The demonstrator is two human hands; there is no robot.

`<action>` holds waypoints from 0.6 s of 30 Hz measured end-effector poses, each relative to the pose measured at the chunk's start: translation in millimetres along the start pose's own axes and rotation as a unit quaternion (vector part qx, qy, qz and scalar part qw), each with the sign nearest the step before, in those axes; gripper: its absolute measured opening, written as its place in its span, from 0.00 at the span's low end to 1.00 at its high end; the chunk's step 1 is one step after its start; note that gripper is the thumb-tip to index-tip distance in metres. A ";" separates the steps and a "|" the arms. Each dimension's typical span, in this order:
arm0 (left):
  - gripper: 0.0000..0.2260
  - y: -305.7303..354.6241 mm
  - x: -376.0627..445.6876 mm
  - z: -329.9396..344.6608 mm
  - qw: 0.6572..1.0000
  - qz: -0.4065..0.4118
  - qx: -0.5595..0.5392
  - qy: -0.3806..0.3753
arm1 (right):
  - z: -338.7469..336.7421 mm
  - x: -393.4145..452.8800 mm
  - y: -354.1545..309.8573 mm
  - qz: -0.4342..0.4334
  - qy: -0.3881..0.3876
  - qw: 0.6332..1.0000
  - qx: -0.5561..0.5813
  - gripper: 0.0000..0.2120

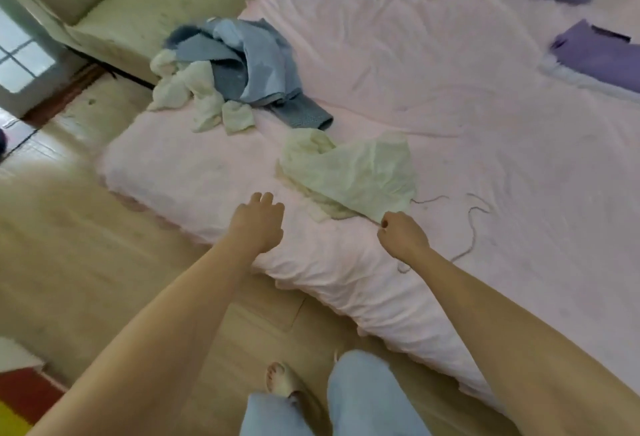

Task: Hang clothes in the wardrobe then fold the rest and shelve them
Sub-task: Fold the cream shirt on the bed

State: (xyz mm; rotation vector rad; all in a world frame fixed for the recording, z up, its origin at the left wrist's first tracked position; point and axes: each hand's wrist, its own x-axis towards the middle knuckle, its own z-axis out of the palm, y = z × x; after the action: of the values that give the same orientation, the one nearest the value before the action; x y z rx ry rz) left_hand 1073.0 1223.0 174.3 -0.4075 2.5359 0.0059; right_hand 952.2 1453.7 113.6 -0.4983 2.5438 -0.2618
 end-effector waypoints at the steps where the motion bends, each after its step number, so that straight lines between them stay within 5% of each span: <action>1: 0.20 -7.2 17.9 -4.0 1.000 0.013 0.008 0.000 | 3.8 9.6 -5.6 0.011 0.006 1.000 0.003 0.08; 7: 0.22 -10.9 109.9 -1.0 0.995 0.093 0.031 -0.010 | 27.1 81.3 -17.7 0.047 0.058 0.997 -0.006 0.21; 18: 0.25 -16.3 238.3 41.7 0.984 0.156 0.018 -0.085 | 99.2 216.2 -23.5 -0.025 -0.046 0.990 -0.130 0.41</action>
State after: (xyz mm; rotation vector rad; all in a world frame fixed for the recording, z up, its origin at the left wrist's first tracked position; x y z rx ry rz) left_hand 910.8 1142.7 12.8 0.0089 2.4013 0.1086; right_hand 841.1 1337.7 -63.4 -0.6576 2.4895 0.0763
